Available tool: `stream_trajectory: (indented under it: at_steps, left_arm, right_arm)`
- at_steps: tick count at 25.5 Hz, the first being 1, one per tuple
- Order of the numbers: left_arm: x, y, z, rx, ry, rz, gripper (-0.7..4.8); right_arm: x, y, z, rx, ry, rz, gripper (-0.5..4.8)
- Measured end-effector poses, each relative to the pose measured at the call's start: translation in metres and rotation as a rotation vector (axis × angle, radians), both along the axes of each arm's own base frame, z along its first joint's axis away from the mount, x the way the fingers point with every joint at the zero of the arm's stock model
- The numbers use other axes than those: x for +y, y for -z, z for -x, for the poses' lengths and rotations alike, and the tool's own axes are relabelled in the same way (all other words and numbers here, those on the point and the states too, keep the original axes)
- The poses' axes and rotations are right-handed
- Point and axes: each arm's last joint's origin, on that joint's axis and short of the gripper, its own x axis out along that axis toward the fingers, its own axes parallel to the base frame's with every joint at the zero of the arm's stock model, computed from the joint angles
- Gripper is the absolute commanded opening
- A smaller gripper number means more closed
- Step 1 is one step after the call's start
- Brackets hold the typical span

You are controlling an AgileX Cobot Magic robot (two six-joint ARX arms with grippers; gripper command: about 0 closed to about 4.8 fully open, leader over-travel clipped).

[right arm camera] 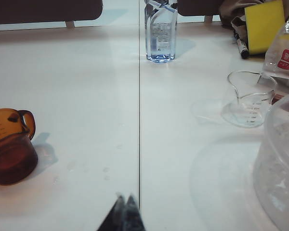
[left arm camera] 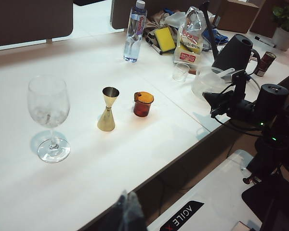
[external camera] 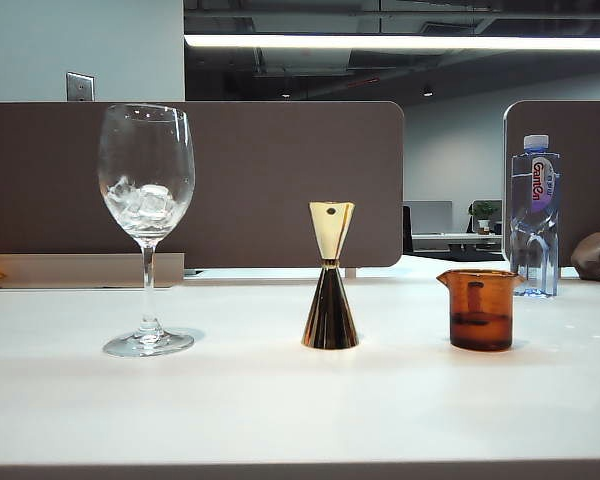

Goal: Pick up the small amber measuring cup and pour the water in it into the jigger, then pick up the jigger and pour the water in it into the wine glass.

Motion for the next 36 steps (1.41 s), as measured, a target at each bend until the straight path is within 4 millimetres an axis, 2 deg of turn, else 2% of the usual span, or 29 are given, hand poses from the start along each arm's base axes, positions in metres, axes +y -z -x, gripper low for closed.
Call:
stream_trajectory:
  at_steps: [9,14,16,17,20,25,28,32,36]
  left_arm:
    - [0.000,0.000,0.000,0.000,0.000,0.000,-0.02]
    - [0.000,0.000,0.000,0.000,0.000,0.000,-0.02]
    - [0.000,0.000,0.000,0.000,0.000,0.000,-0.02]
    - [0.000,0.000,0.000,0.000,0.000,0.000,-0.02]
    - [0.000,0.000,0.000,0.000,0.000,0.000,-0.02]
    - [0.000,0.000,0.000,0.000,0.000,0.000,-0.02]
    - [0.000,0.000,0.000,0.000,0.000,0.000,-0.02]
    - [0.000,0.000,0.000,0.000,0.000,0.000,-0.02]
    - [0.000,0.000,0.000,0.000,0.000,0.000,-0.02]
  right_arm:
    - [0.001,0.000,0.000,0.001,-0.034,-0.021,-0.05]
    - [0.002,-0.001,0.000,-0.001,-0.031,-0.117,-0.05]
    - [0.002,-0.017,0.006,0.032,-0.047,-0.141,-0.05]
    - [0.002,-0.043,0.015,0.005,-0.056,-0.158,-0.05]
    - [0.000,-0.098,0.038,-0.120,-0.046,-0.269,-0.05]
    - [-0.002,-0.154,0.072,-0.307,-0.070,-0.305,-0.05]
    - [-0.003,-0.171,0.088,-0.320,-0.076,-0.292,-0.05]
    - [-0.003,-0.190,0.101,-0.194,-0.087,-0.189,-0.05]
    - [-0.002,-0.203,0.097,-0.022,-0.101,-0.031,-0.05]
